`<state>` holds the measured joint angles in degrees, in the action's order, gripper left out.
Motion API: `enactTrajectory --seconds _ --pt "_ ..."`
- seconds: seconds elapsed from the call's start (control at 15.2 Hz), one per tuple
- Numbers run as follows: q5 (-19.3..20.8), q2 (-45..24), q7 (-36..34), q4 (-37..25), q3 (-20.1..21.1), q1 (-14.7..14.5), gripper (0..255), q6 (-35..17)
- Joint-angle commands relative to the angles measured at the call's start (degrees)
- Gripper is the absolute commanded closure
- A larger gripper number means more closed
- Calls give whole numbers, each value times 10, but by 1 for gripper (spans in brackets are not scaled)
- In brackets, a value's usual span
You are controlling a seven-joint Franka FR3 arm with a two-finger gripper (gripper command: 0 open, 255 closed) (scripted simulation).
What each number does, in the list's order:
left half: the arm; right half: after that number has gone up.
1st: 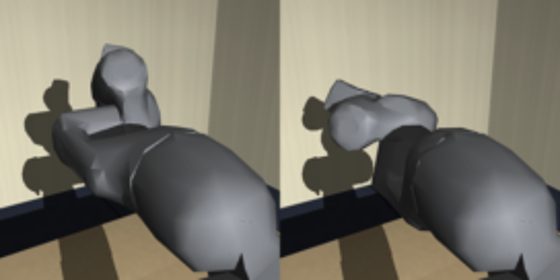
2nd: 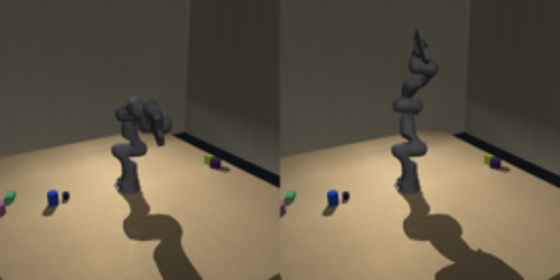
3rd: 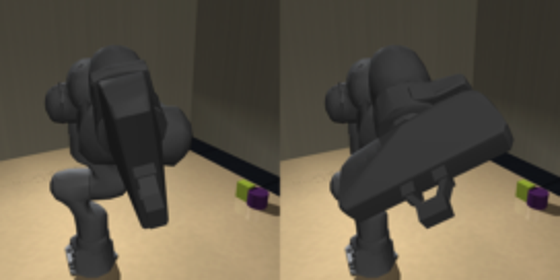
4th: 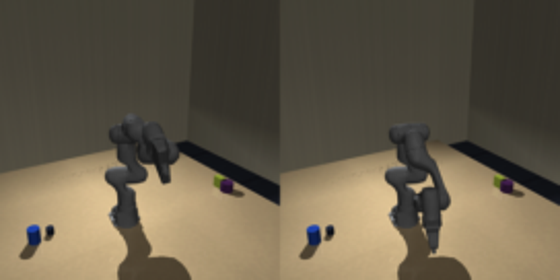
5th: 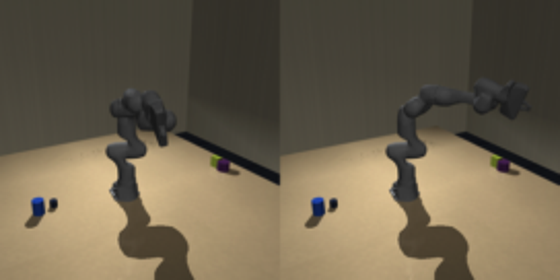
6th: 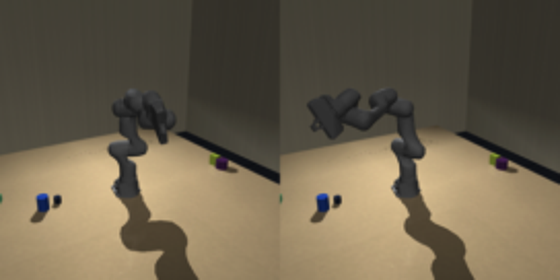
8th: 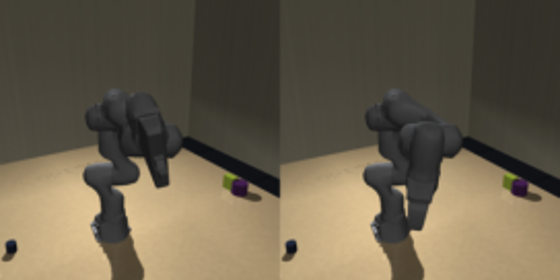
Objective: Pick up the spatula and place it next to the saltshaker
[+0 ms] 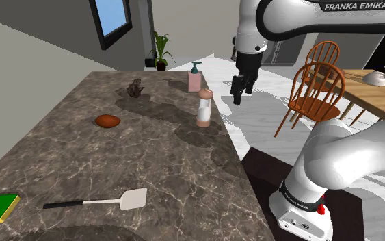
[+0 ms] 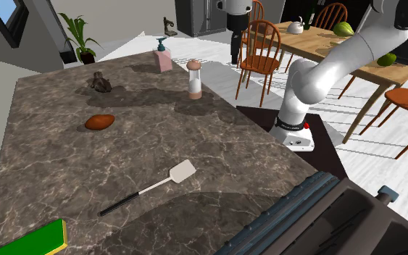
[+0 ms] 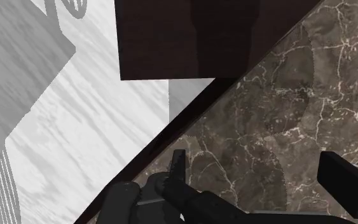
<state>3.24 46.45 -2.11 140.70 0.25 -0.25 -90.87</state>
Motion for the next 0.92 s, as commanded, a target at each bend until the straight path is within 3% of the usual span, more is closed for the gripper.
enactTrajectory --seconds 0.0,0.86 --pt "0 0 0 0 0 0 0 0" --pt "-52 -200 -6 -50 80 -76 0 -170"
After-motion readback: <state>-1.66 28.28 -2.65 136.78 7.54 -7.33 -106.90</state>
